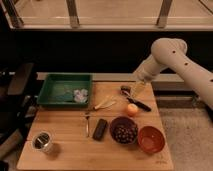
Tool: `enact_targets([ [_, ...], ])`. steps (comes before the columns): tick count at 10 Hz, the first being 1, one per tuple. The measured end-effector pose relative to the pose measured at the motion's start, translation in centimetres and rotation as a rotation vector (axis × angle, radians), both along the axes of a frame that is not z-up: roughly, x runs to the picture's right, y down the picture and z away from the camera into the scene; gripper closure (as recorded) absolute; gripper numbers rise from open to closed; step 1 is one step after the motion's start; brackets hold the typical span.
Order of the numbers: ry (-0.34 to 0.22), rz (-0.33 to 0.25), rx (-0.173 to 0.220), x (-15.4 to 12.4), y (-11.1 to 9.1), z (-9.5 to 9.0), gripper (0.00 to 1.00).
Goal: Place grapes in tray
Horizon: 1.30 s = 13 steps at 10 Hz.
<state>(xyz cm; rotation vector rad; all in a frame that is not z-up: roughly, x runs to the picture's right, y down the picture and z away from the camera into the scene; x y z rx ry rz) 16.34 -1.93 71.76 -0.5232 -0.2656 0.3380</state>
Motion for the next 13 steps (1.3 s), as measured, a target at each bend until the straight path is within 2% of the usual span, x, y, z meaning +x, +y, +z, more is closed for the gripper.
enact_targets([
  [5, -0.001, -0.003, -0.001, 0.0, 0.0, 0.0, 0.2],
  [7, -0.016, -0.064, -0.029, -0.7, 0.9, -0.2, 0.2],
  [9, -0.05, -0.115, -0.068, -0.6, 3.5, -1.1, 0.2],
  [11, -0.115, -0.18, -0.11, -0.4, 7.0, -1.8, 0.2],
  [13, -0.148, -0.207, -0.138, -0.1, 8.9, -1.7, 0.2],
])
